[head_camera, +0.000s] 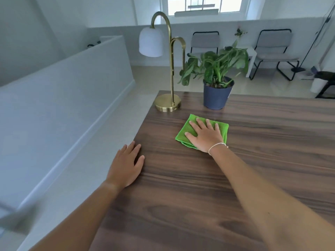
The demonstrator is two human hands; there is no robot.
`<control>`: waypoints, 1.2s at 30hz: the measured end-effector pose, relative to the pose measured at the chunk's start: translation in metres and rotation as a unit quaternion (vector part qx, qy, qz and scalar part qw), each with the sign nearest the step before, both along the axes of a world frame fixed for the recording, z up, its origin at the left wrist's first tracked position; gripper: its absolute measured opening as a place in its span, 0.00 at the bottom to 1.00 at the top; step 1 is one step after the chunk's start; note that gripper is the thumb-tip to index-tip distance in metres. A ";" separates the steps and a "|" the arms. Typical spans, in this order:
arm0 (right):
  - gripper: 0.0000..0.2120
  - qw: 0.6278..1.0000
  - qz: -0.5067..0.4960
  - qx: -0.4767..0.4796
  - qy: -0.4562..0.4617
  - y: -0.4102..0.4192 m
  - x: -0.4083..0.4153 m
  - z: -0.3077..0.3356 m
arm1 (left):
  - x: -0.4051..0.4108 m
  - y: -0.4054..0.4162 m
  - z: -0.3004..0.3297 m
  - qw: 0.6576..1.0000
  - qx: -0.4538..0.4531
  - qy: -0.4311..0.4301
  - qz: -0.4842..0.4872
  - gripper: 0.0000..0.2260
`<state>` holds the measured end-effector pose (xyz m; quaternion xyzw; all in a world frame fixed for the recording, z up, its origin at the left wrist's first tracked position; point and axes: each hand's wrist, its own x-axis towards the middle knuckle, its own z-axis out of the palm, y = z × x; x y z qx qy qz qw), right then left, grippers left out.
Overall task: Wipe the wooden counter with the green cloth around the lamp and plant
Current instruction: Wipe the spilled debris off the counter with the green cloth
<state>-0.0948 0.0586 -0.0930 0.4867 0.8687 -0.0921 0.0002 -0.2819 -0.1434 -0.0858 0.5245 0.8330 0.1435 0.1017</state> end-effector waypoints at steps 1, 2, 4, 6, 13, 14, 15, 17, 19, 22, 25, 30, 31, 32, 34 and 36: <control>0.30 1.000 0.012 -0.001 0.000 -0.007 -0.015 0.000 | -0.005 -0.003 0.000 1.000 0.004 -0.005 0.001 0.23; 0.30 1.000 0.023 -0.001 0.001 -0.013 -0.028 -0.001 | -0.009 -0.005 0.000 1.000 0.006 -0.009 0.001 0.23; 0.31 0.999 0.038 -0.002 0.006 -0.025 -0.049 -0.001 | -0.016 -0.009 0.002 1.000 0.009 -0.011 0.003 0.23; 0.31 0.998 0.054 -0.004 0.006 -0.037 -0.062 -0.002 | -0.021 -0.013 0.003 1.000 0.015 -0.023 0.005 0.22; 0.30 0.992 0.124 -0.014 0.018 -0.104 -0.056 0.000 | -0.015 -0.020 0.010 0.997 0.051 -0.061 0.001 0.20; 0.30 0.991 0.135 -0.016 0.020 -0.117 -0.050 0.001 | -0.012 -0.020 0.012 0.996 0.056 -0.072 0.000 0.20; 0.30 0.989 0.143 -0.015 0.022 -0.130 -0.040 0.003 | -0.005 -0.020 0.013 0.995 0.062 -0.080 -0.007 0.20; 0.29 0.985 0.168 -0.016 0.026 -0.151 -0.029 0.003 | -0.004 -0.018 0.014 0.993 0.072 -0.090 0.004 0.20; 0.29 0.985 0.171 -0.015 0.030 -0.169 -0.004 0.002 | 0.000 -0.017 0.016 0.994 0.067 -0.084 -0.002 0.20; 0.28 0.989 0.141 -0.007 0.033 -0.186 0.050 0.003 | 0.017 -0.017 0.019 0.996 0.048 -0.064 -0.028 0.21; 0.29 0.997 0.072 -0.008 0.024 -0.183 0.109 0.003 | 0.035 -0.016 0.018 0.997 0.032 -0.042 -0.049 0.21; 0.33 0.998 -0.068 -0.017 0.000 -0.166 0.150 0.003 | 0.050 -0.030 0.015 0.997 0.015 -0.008 -0.071 0.22; 0.30 0.996 -0.084 -0.020 -0.001 -0.165 0.144 0.003 | 0.049 -0.034 0.014 0.998 0.012 -0.005 -0.069 0.22; 0.30 0.995 -0.097 -0.020 0.001 -0.165 0.136 0.003 | 0.047 -0.038 0.013 0.998 0.011 -0.005 -0.067 0.22; 0.30 0.994 -0.106 -0.020 0.003 -0.167 0.115 0.003 | 0.043 -0.045 0.009 0.998 0.008 -0.006 -0.063 0.22; 0.31 0.996 -0.083 -0.021 0.006 -0.174 0.095 0.002 | 0.041 -0.052 0.005 0.998 0.004 0.002 -0.064 0.22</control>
